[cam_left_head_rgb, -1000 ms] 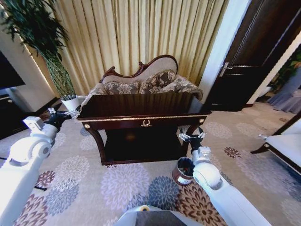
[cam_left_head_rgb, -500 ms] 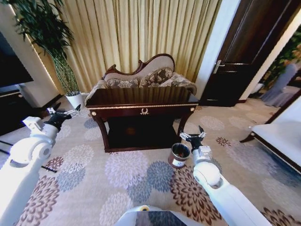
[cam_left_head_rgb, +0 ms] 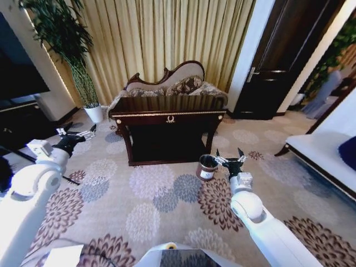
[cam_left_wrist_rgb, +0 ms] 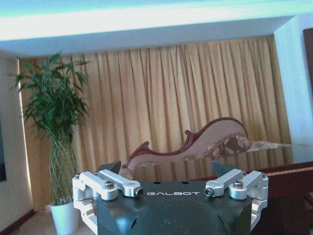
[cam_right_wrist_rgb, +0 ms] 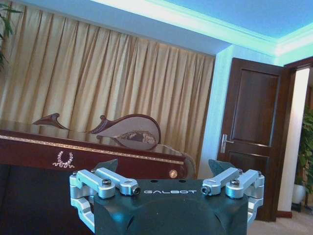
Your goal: Move to the front of the table and place the trash on the table into the trash bin.
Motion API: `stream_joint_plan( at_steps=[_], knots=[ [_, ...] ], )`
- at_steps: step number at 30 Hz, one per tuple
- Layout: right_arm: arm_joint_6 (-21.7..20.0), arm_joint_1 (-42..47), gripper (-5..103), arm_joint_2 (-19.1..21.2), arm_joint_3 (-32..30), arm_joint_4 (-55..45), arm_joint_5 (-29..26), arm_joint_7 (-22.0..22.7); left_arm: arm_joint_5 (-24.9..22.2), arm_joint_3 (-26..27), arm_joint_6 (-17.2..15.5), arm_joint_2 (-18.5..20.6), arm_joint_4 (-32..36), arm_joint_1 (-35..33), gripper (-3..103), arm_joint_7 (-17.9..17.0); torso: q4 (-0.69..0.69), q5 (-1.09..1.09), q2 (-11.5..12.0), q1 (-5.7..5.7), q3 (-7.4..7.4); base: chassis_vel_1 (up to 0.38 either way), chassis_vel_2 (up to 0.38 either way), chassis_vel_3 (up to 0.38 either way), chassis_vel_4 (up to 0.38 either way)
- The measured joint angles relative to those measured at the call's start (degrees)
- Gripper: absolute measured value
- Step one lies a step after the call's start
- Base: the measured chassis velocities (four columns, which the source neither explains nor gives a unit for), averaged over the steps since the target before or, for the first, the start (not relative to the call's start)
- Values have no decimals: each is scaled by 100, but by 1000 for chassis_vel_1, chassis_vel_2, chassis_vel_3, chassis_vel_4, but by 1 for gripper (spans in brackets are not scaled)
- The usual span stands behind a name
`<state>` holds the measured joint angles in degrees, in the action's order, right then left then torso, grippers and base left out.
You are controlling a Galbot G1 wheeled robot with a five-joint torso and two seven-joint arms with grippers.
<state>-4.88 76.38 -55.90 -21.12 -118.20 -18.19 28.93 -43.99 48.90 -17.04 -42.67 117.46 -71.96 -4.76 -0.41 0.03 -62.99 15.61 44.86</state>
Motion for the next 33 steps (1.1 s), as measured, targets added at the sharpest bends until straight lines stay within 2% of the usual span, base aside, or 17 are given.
stream_joint_plan(
  at_steps=[3, 5, 11, 13, 14, 17, 18, 19, 22, 27, 28, 33],
  knots=[
    [22, 7, 100, -18, -26, 9, -118, -22, -47, 62, -112, -43, 95, -65, 100, -2, -2, 4, -1, -1, 0, 163, -108, -216, 139],
    [-3, 8, 100, 10, -51, -63, -352, -48, -129, 127, -155, -100, 166, -154, 100, -6, 3, -9, -1, 0, -1, 78, -25, -59, 85],
    [-264, -58, 100, 177, -79, -332, -863, -15, -164, 225, -9, -153, 206, -350, 100, 20, 0, -2, 8, 11, 6, -21, 21, 6, -34],
    [-441, -50, 100, 319, -114, -549, -1144, 2, -163, 267, 169, -142, 211, -480, 100, 85, 0, -4, 8, 12, 6, -67, 55, 29, -51],
    [-441, -50, 100, 319, -114, -549, -1144, 2, -163, 267, 169, -142, 211, -480, 100, 85, 0, -4, 8, 12, 6, -75, 55, 28, -40],
    [-878, 34, 100, 550, -178, -884, -1401, -11, -214, 329, 203, -119, 231, -546, 100, 132, 0, -3, 5, 5, 2, 0, 0, 0, 0],
    [-878, 34, 100, 550, -178, -884, -1401, -11, -214, 329, 203, -119, 231, -546, 100, 132, 0, -3, 5, 5, 2, 0, 0, 0, 0],
    [-1064, 43, 100, 638, -214, -1083, -1620, 1, -263, 344, 198, -86, 252, -548, 100, 163, 0, -4, 2, 2, 0, 0, 0, 0, 0],
    [-1252, 18, 100, 817, -244, -1372, -1862, 112, -475, 374, 159, 18, 311, -545, 100, 192, 2, -4, 1, 1, 1, 0, 0, 0, 0],
    [-1486, -22, 100, 1031, -386, -1671, -2085, 249, -729, 442, 48, 138, 396, -549, 100, 180, 0, -3, 2, 3, 2, 0, 0, 0, 0],
    [-1677, -73, 100, 1147, -487, -1824, -2312, 363, -834, 460, -3, 202, 410, -575, 100, 167, 0, -2, 4, 5, 3, 0, 0, 0, 0],
    [-1920, -143, 100, 1258, -595, -1969, -2568, 478, -845, 268, -26, 355, 300, -544, 100, 125, 1, -5, 3, 4, 2, 0, 0, 0, 0]
  ],
)
